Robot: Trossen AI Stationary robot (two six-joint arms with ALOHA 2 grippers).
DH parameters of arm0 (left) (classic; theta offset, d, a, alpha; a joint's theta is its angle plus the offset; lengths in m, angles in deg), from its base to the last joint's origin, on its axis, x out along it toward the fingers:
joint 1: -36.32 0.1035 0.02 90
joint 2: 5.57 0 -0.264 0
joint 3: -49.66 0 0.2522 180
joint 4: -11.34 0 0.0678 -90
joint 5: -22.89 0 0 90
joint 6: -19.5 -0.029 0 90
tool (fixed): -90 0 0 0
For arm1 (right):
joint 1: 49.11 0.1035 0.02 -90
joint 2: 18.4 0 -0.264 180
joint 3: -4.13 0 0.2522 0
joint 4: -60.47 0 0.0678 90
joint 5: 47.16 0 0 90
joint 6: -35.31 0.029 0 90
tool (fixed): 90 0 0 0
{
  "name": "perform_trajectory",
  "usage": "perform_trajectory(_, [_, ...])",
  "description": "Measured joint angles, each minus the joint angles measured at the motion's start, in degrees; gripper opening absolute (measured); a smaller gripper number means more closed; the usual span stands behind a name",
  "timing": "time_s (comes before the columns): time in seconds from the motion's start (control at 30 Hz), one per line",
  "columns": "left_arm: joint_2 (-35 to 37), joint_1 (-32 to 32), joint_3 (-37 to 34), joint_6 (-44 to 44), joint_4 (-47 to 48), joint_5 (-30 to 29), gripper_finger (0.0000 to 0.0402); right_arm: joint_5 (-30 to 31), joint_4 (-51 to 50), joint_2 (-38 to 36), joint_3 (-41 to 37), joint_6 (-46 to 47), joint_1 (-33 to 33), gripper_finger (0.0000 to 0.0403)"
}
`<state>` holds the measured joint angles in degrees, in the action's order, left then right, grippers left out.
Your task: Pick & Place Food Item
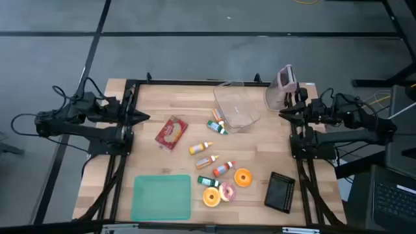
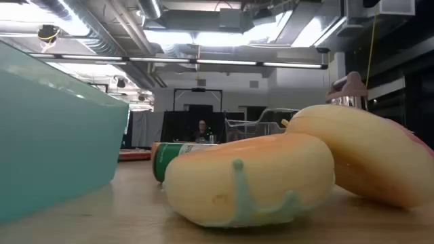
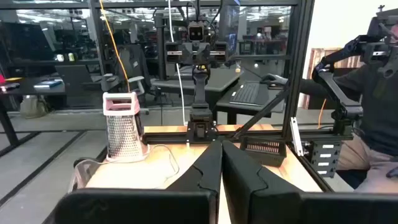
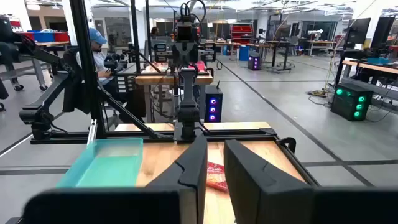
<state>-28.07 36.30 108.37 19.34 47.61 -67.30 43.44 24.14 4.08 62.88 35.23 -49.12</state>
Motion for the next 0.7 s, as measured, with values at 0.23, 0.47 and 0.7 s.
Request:
perform_trajectory(0.23, [0.0,0.0,0.0,0.0,0.0,0.0,0.0005,0.0,0.0,0.0,0.0,0.0,0.0,0.0057])
perform_trajectory(0.47, [0.0,0.0,0.0,0.0,0.0,0.0,0.0006,0.0,0.0,0.0,0.0,0.0,0.0,0.0057])
perform_trajectory(0.7, [0.0,0.0,0.0,0.0,0.0,0.0,0.0006,0.0,0.0,0.0,0.0,0.0,0.0,0.0058])
